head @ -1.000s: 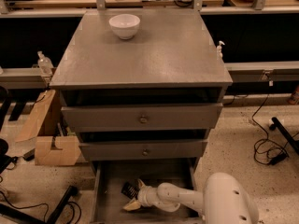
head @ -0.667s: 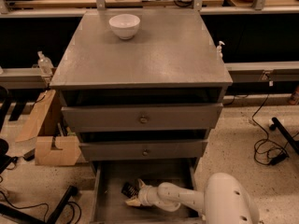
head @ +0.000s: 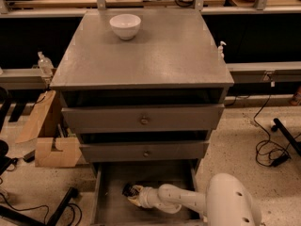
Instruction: Pick rxbar chocolate from bottom drawer and place on counter
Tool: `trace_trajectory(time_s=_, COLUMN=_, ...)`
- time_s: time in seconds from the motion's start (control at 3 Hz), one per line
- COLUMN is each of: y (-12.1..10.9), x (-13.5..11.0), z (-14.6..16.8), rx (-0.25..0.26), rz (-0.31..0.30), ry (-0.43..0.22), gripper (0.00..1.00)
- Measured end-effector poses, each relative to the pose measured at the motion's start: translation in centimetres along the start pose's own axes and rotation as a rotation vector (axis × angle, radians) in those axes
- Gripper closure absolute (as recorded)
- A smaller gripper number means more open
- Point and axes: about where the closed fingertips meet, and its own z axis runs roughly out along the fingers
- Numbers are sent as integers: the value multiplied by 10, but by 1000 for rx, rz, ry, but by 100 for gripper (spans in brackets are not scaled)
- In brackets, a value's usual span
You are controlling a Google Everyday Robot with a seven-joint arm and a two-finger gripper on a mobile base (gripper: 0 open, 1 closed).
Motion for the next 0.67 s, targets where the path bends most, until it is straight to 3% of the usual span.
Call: trace_trajectory(time_s=0.67, y=0, x=0, z=0, rx=0, rz=0, ry=0, gripper=100)
